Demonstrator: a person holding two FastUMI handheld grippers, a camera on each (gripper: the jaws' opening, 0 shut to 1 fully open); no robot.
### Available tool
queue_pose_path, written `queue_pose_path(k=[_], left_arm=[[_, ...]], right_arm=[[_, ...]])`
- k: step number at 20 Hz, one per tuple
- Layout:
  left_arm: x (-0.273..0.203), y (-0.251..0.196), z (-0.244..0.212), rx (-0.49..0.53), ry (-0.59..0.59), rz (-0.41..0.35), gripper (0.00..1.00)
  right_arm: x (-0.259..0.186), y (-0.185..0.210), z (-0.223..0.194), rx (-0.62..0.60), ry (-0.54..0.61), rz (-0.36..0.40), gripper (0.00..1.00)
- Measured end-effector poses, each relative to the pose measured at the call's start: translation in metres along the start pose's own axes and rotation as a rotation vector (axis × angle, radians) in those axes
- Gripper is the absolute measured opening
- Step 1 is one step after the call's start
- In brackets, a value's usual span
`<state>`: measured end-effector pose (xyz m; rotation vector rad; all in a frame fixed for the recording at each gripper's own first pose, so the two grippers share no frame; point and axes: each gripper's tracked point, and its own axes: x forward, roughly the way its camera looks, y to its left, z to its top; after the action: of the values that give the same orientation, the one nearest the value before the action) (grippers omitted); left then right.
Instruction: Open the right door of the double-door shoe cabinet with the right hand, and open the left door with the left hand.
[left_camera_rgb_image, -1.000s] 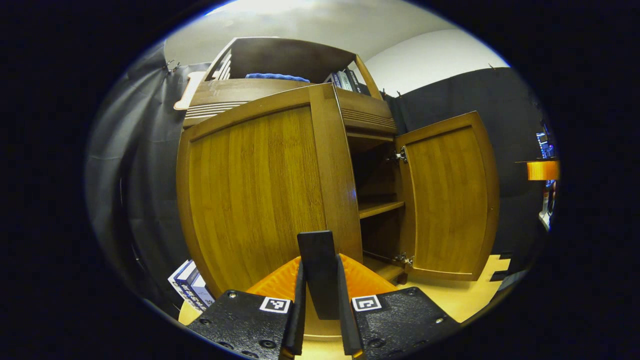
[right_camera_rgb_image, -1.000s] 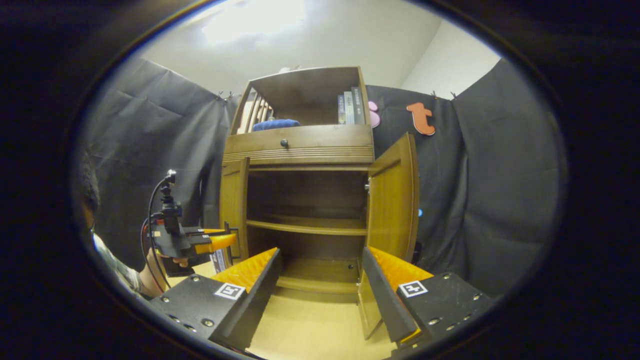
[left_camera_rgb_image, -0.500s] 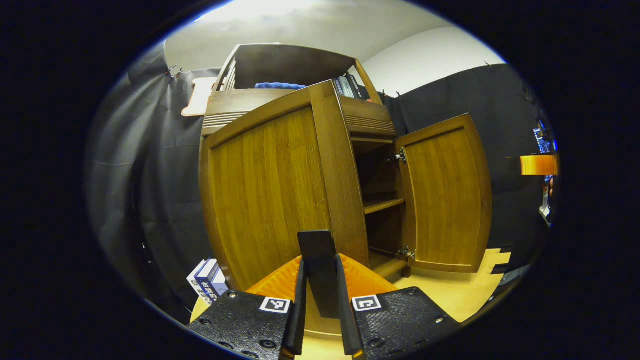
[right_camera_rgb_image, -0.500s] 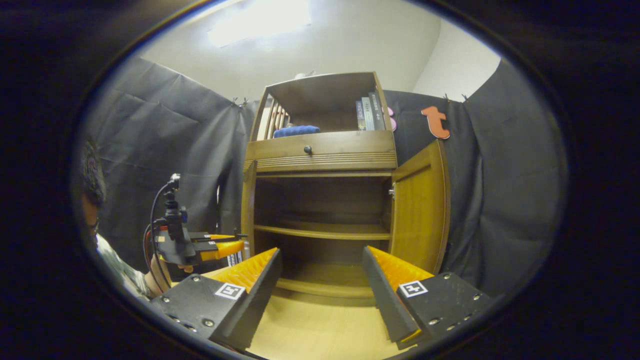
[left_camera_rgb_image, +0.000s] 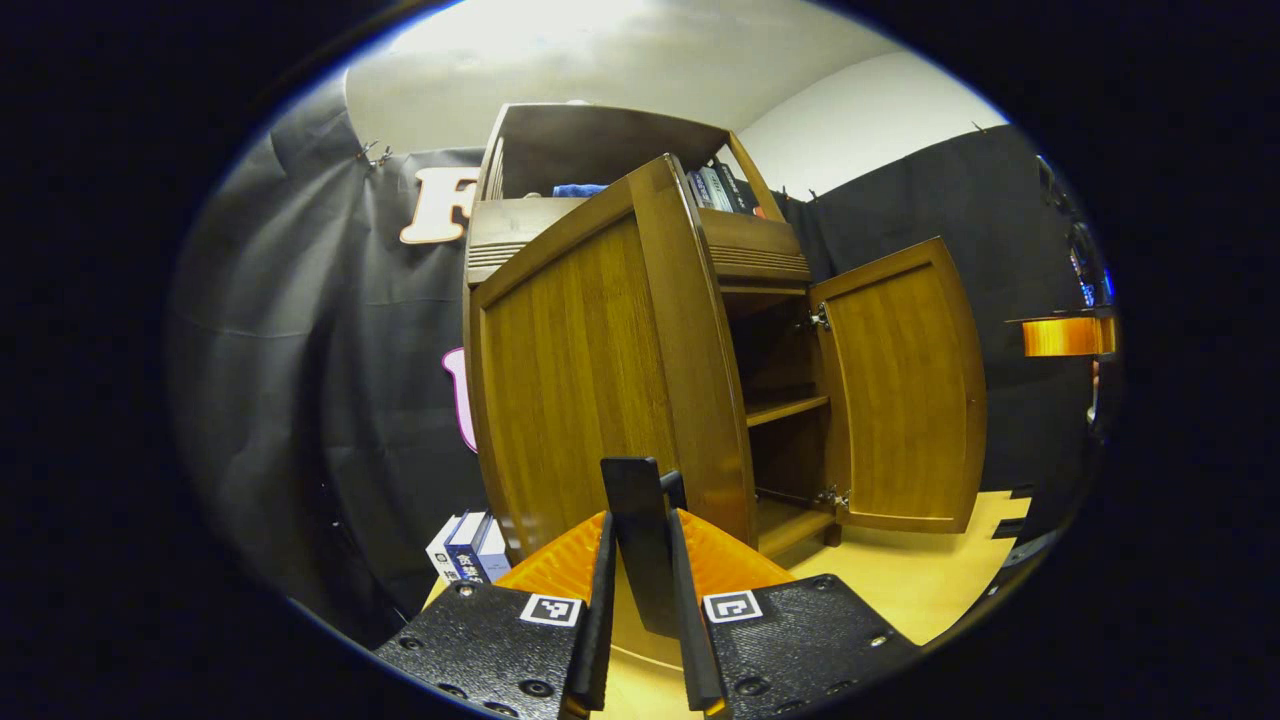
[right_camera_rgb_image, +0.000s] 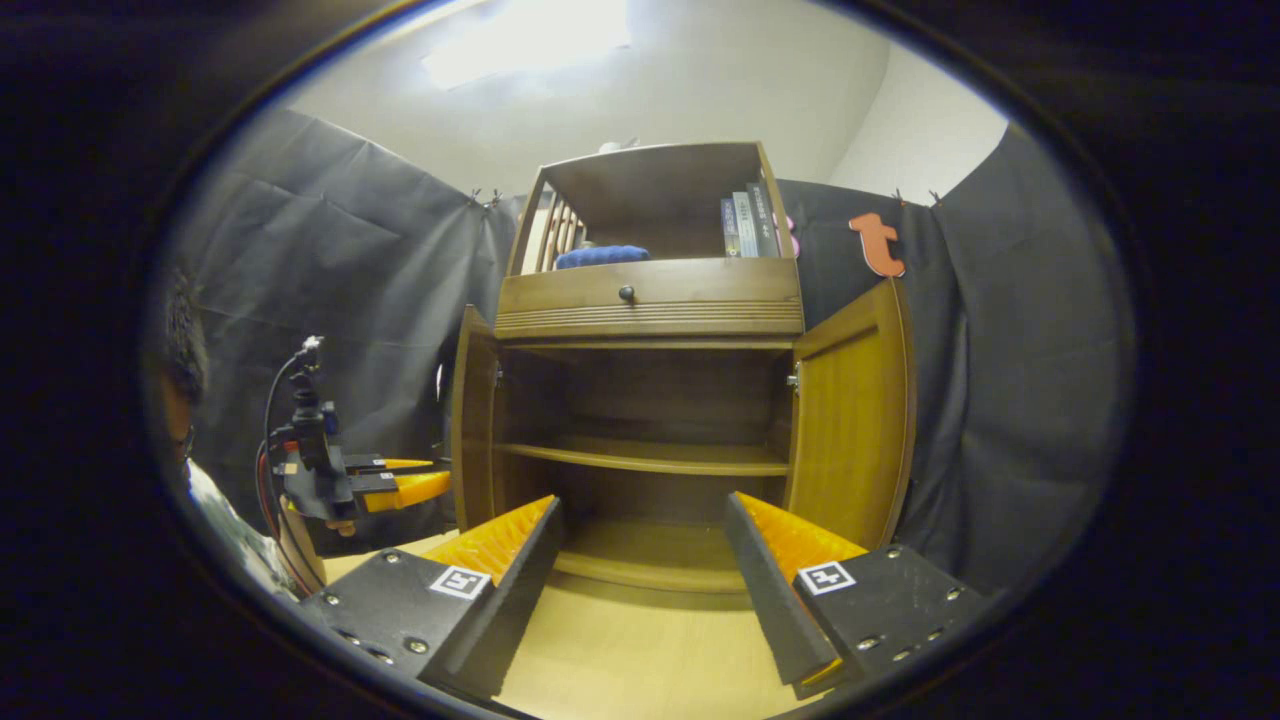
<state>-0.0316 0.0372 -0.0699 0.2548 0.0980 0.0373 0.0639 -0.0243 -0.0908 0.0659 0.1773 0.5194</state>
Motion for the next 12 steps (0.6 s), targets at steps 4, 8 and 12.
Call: queue_pose_path(k=[4, 8, 12], left_arm=[[-0.012, 0.015, -0.004, 0.005, 0.009, 0.024, 0.30], [-0.014, 0.045, -0.021, 0.026, 0.052, 0.085, 0.29], [-0.024, 0.075, -0.024, 0.034, 0.065, 0.138, 0.21]], right_arm=[[0.006, 0.000, -0.002, 0.007, 0.001, -0.009, 0.99], [0.009, 0.004, 0.000, 0.017, -0.015, -0.006, 0.98], [0.015, 0.003, 0.000, 0.029, -0.015, -0.020, 0.96]])
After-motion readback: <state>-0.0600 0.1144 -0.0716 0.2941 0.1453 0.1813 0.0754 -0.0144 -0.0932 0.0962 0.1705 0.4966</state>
